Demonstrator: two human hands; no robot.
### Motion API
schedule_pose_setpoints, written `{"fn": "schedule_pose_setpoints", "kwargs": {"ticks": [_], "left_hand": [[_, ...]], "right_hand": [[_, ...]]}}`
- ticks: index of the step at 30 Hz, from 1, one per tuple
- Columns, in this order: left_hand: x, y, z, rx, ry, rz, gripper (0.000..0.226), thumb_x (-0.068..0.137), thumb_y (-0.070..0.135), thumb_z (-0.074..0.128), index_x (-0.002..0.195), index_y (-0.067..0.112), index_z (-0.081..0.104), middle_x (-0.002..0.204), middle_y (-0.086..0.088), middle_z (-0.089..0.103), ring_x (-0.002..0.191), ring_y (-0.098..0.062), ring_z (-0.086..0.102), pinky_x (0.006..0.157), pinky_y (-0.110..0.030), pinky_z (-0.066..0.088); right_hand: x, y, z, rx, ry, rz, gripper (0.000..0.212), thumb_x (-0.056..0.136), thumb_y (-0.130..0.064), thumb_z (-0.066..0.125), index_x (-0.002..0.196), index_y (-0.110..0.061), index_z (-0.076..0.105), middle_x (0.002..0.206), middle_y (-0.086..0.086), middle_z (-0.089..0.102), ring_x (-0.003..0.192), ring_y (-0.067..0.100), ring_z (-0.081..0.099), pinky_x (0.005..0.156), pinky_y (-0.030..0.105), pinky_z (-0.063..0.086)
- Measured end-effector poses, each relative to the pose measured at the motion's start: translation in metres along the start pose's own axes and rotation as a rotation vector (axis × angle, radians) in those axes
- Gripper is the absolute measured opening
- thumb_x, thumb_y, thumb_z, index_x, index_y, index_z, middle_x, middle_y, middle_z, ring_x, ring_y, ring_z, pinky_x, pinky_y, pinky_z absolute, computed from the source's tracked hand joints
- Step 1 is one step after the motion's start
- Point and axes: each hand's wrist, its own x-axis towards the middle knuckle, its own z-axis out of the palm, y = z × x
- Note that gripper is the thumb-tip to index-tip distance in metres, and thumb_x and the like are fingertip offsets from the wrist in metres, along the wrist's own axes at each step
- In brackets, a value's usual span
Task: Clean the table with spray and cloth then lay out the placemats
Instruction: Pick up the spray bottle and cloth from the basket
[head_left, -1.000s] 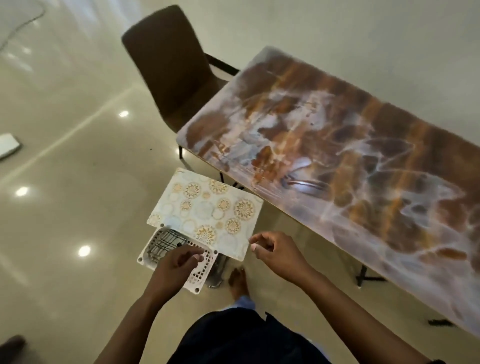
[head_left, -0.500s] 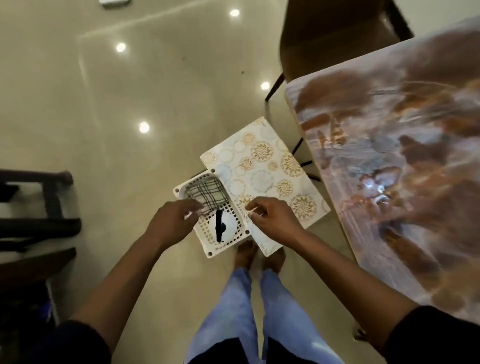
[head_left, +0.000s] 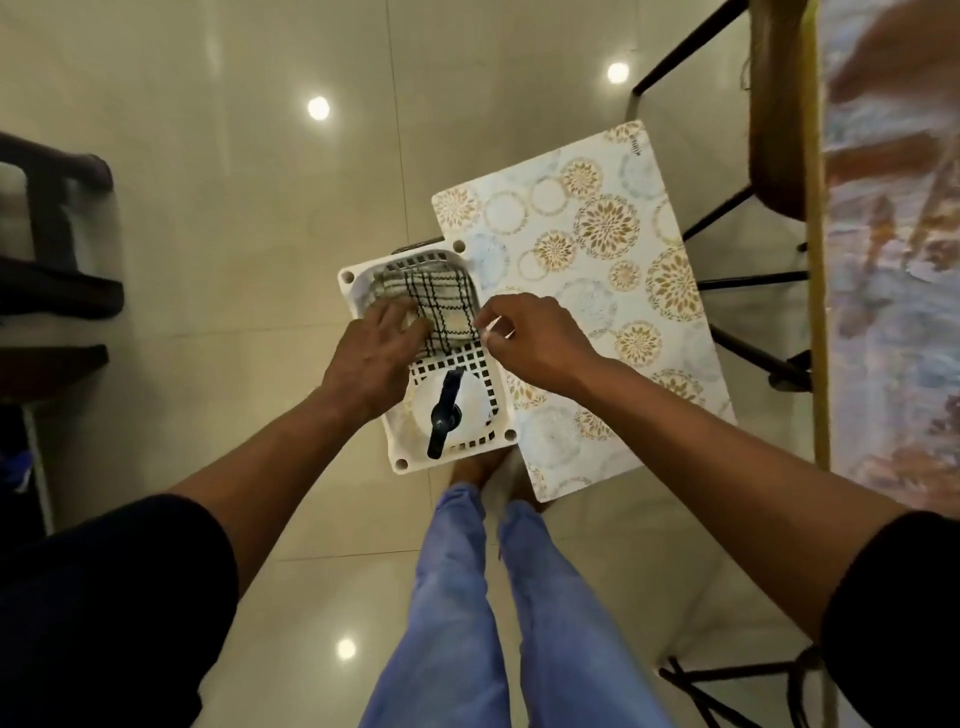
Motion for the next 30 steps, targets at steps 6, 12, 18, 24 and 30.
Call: {"fn": "schedule_pose_setpoints", "kwargs": {"ticks": [6,12,18,24,30], "left_hand": [[0.007,-0.011,0.011,0.013,0.115,0.055,0.048,0.083,0.021,0.077,0.129,0.01,0.066,0.137,-0.021,0.06,0.122,-0.041,0.057,0.085,-0.052,0.053],[0.008,-0.011,0.012,0.089,0.215,0.12,0.017,0.098,0.015,0.059,0.103,0.009,0.074,0.102,-0.013,0.071,0.084,-0.034,0.065,0.066,-0.045,0.052],[0.013,-0.002,0.001,-0.07,0.241,-0.045,0.022,0.091,0.019,0.062,0.102,0.013,0.079,0.097,-0.007,0.074,0.084,-0.033,0.069,0.061,-0.041,0.054],[0.007,0.002,-0.056,-0.37,0.321,-0.21,0.028,0.091,0.025,0.063,0.113,0.016,0.079,0.105,-0.008,0.075,0.091,-0.034,0.068,0.072,-0.041,0.053],[-0.007,0.027,-0.127,-0.562,0.556,-0.22,0.027,0.091,0.031,0.064,0.108,0.019,0.081,0.091,-0.001,0.075,0.079,-0.019,0.061,0.067,-0.036,0.046]], "right_hand": [[0.012,0.011,0.008,0.013,0.01,-0.026,0.018,0.095,-0.025,0.061,0.108,-0.027,0.073,0.098,-0.008,0.073,0.088,0.009,0.067,0.078,0.028,0.052],[0.015,0.017,0.007,0.017,0.025,-0.028,0.017,0.096,-0.026,0.063,0.109,-0.028,0.074,0.098,-0.011,0.073,0.088,0.003,0.066,0.078,0.027,0.052],[0.01,0.016,0.0,0.049,0.048,-0.024,0.018,0.096,-0.025,0.064,0.111,-0.028,0.073,0.089,-0.016,0.067,0.085,0.001,0.064,0.08,0.028,0.051],[-0.003,0.002,-0.019,0.17,0.134,-0.001,0.017,0.095,-0.025,0.068,0.111,-0.026,0.073,0.091,-0.013,0.071,0.085,0.004,0.068,0.085,0.037,0.059],[-0.03,-0.028,-0.038,0.506,0.177,0.014,0.015,0.099,-0.03,0.067,0.11,-0.022,0.074,0.095,-0.001,0.078,0.085,0.015,0.076,0.087,0.049,0.062]]}}
